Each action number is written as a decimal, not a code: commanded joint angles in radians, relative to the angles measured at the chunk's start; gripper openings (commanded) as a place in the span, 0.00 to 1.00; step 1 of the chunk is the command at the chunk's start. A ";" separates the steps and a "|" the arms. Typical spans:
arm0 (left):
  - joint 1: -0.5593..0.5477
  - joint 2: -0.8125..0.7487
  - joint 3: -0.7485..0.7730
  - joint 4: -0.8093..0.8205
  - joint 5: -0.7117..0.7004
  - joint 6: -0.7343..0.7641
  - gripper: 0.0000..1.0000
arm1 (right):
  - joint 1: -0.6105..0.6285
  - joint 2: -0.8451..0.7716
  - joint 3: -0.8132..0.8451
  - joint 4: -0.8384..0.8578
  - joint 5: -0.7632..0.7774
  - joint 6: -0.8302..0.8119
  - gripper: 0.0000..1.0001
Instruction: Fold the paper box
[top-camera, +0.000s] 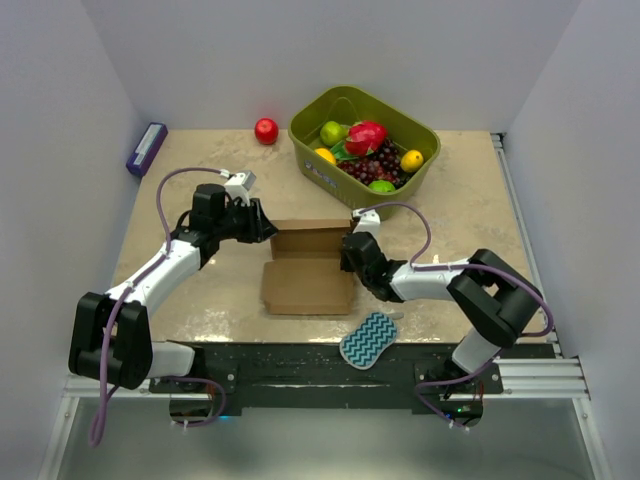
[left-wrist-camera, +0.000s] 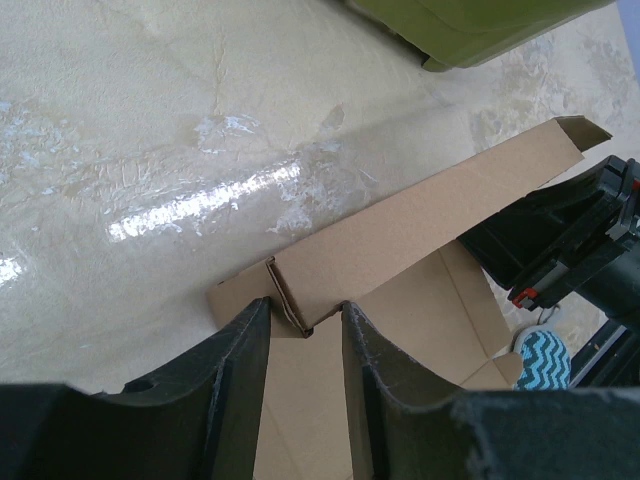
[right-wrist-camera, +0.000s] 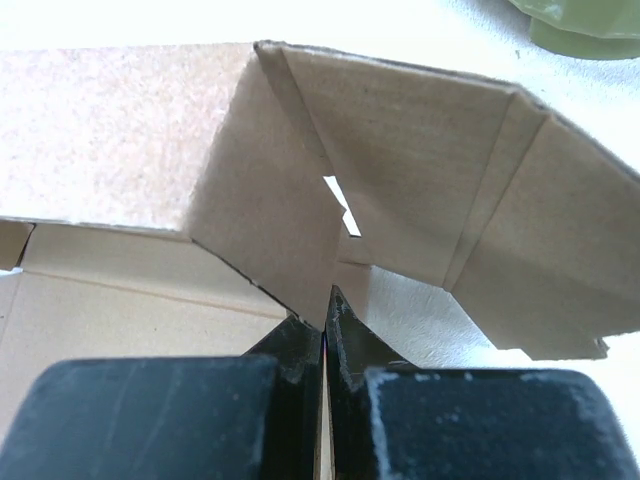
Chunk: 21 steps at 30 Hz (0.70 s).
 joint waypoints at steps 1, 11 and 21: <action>-0.005 0.011 -0.008 -0.022 0.014 0.019 0.38 | 0.006 0.022 0.026 0.020 -0.002 0.007 0.00; -0.005 0.011 -0.008 -0.022 0.014 0.019 0.37 | 0.007 0.075 0.025 0.034 -0.025 0.007 0.00; -0.007 0.010 -0.008 -0.022 0.017 0.019 0.37 | 0.015 0.114 0.038 -0.053 0.012 0.030 0.00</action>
